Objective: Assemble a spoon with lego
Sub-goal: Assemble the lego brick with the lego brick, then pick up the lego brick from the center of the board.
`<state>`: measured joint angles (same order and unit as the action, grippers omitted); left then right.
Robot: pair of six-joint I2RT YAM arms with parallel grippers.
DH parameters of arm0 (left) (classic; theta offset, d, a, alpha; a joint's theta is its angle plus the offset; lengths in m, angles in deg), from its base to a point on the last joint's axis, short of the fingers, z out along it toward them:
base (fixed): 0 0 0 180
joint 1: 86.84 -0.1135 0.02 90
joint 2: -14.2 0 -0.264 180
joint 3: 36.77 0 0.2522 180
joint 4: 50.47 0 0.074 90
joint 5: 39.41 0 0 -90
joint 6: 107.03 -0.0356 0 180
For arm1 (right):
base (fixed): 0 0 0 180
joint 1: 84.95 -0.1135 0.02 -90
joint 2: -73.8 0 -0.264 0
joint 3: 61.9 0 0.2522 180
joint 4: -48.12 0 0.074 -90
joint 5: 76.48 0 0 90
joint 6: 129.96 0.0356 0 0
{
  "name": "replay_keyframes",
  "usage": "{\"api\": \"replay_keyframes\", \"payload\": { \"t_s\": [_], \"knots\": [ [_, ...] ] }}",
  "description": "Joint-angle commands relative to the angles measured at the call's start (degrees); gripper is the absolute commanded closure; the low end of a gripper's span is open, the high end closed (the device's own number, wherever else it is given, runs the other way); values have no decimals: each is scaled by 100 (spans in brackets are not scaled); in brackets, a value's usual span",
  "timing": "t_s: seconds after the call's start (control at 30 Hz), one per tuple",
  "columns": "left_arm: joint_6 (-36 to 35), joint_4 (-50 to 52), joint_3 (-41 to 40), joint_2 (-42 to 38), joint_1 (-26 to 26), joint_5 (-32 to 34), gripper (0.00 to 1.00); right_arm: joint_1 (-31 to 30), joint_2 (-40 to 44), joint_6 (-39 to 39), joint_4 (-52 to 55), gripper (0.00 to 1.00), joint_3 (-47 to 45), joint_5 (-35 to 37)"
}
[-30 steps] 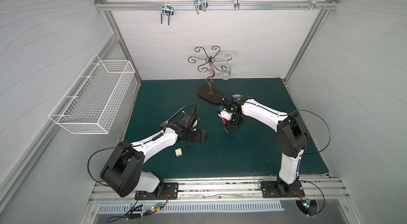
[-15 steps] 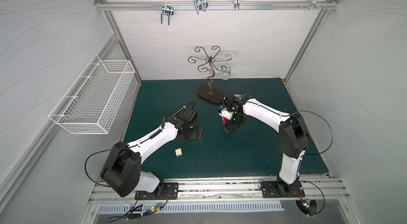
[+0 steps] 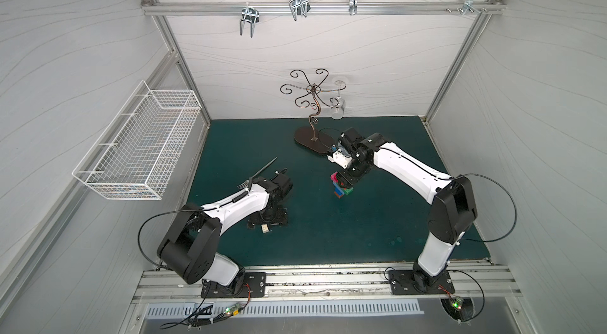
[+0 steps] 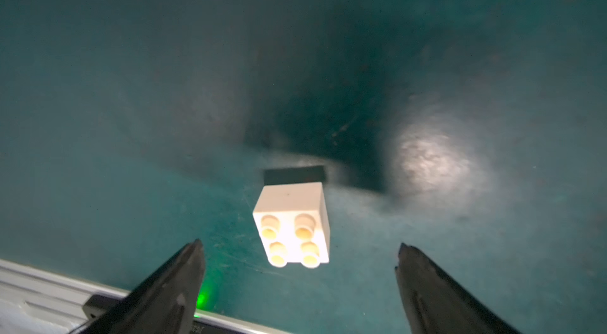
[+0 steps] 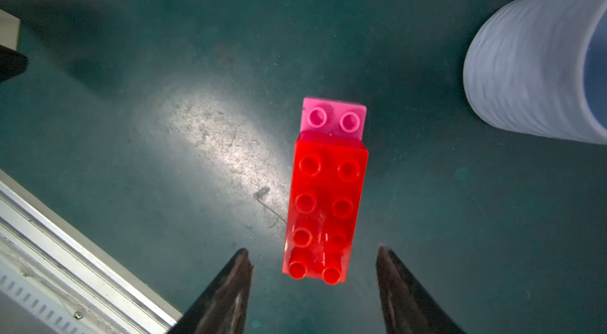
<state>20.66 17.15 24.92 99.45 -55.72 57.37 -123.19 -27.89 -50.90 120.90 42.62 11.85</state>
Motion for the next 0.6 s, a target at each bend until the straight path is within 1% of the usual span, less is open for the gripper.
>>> {"api": "replay_keyframes", "payload": {
  "t_s": [0.0,0.07,0.17,0.27,0.37,0.47,0.57],
  "knots": [
    [283,-202,-51,147,-62,-87,10,-24,316,66,60,36,233,-311],
    [286,-460,-127,136,-152,-252,18,-64,352,49,74,36,303,-378],
    [296,-543,-171,86,-247,-253,29,-92,335,33,133,35,417,-335],
    [256,-574,-265,36,-342,-274,33,-99,332,22,141,35,425,-307],
    [222,-711,-412,-36,-410,-326,42,-105,306,5,157,35,408,-254],
    [188,-757,-435,-94,-413,-347,53,-105,289,3,161,35,412,-135],
    [110,-555,-214,-161,-291,-114,62,-100,291,4,162,35,434,-70]
  ]
}}
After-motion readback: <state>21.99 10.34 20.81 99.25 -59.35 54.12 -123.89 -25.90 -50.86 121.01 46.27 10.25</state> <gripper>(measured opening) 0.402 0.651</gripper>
